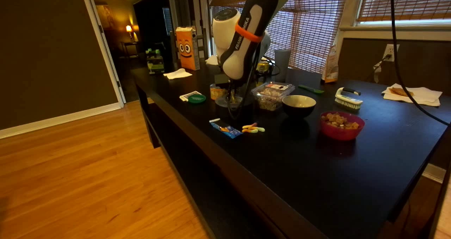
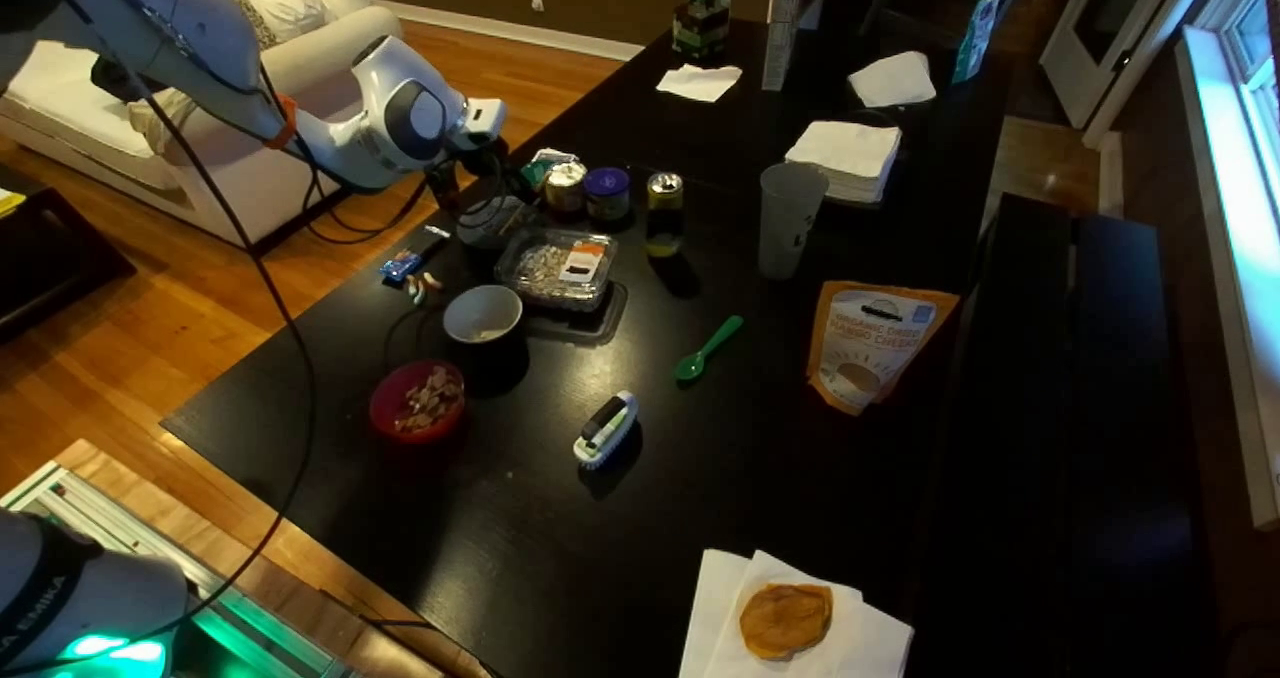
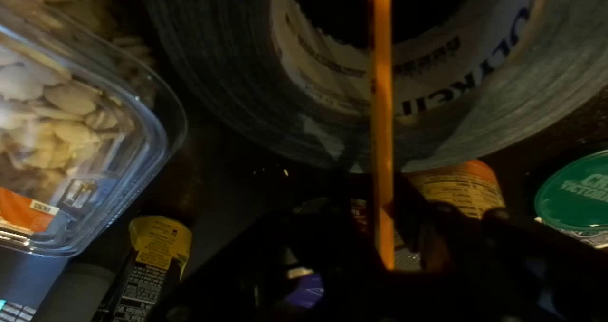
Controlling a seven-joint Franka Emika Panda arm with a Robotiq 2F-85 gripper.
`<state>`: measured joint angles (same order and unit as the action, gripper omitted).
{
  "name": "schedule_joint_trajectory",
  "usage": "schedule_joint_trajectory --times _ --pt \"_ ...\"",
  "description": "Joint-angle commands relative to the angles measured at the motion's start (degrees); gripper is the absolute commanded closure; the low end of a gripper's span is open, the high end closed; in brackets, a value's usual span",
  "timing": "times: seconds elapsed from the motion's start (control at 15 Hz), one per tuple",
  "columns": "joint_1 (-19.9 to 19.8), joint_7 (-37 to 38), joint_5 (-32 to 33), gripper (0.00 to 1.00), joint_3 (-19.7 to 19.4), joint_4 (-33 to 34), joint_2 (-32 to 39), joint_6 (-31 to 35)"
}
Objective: Put the pencil in the middle of the tape
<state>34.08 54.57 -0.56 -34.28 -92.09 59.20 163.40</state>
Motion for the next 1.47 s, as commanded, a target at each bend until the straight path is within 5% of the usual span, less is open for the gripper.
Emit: schedule_joint_trajectory --times 0.0,0.4,0.93,1.4 --pt "-2.1 0.0 1.7 0.4 2.9 1.4 -0.3 -2.2" --pt "-2.2 0.2 2.9 0.01 3.7 -0.2 -2.3 -2.2" --pt "6.2 1.4 6.4 0.0 -3.4 -14.0 -13.0 -0.1" --pt "7.0 -15.5 10.6 0.0 3.4 -32.0 -32.8 -5.5"
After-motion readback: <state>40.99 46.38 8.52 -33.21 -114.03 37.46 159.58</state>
